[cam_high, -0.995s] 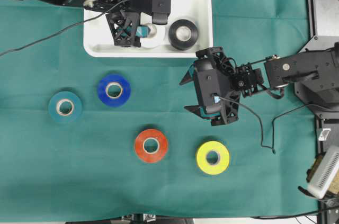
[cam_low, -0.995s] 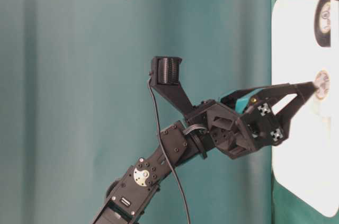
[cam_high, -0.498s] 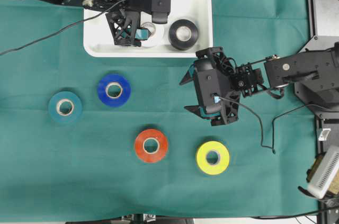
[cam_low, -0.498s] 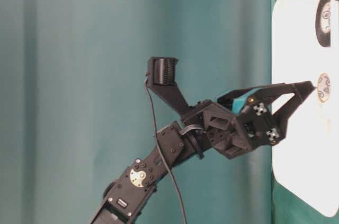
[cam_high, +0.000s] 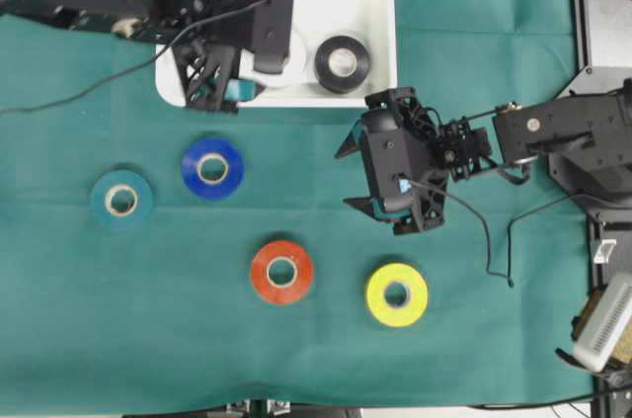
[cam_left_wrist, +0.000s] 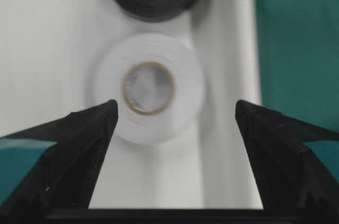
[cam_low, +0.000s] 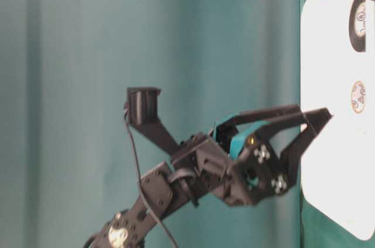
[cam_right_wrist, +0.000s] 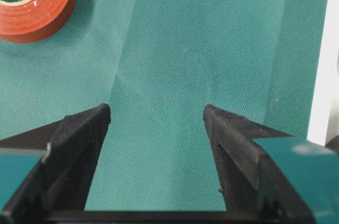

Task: Put the tape alternately from left to right into the white case.
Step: 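Release the white roll beside the black roll and withdraw left gripper, then lower the right gripper onto the red tape roll and grasp it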

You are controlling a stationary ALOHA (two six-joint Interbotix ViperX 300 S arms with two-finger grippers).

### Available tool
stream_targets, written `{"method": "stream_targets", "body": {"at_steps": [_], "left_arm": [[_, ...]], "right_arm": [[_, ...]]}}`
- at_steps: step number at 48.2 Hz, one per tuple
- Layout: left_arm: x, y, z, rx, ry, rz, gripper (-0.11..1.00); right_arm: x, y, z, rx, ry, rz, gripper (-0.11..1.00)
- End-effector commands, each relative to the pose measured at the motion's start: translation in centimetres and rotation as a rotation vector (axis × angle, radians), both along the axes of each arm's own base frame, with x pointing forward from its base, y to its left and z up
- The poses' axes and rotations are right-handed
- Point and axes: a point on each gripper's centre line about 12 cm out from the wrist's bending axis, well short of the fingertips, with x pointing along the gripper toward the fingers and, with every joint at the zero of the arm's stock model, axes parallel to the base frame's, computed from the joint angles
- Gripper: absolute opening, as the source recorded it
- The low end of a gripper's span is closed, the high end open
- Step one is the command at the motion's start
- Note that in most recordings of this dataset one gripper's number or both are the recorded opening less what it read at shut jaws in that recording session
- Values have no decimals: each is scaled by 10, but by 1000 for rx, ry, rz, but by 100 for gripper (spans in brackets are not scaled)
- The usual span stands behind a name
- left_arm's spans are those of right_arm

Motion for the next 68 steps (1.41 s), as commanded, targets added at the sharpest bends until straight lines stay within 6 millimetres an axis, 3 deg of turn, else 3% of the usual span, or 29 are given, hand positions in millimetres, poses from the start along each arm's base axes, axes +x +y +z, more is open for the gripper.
{"method": "stream_targets", "body": {"at_steps": [1, 15, 30, 50, 68], "left_arm": [[-6, -13, 22, 4, -49, -26, 50], [-31, -54, 21, -22, -31, -95, 50], [-54, -83, 10, -95, 4, -84, 50], [-77, -107, -4, -171, 49, -50, 49], [-79, -107, -6, -171, 49, -51, 49]], "right_arm": [[2, 1, 6, 5, -22, 2, 75], [2, 1, 6, 5, -22, 2, 75], [3, 1, 6, 5, -24, 3, 75], [2, 1, 6, 5, -22, 2, 75], [3, 1, 6, 12, -25, -4, 75]]}}
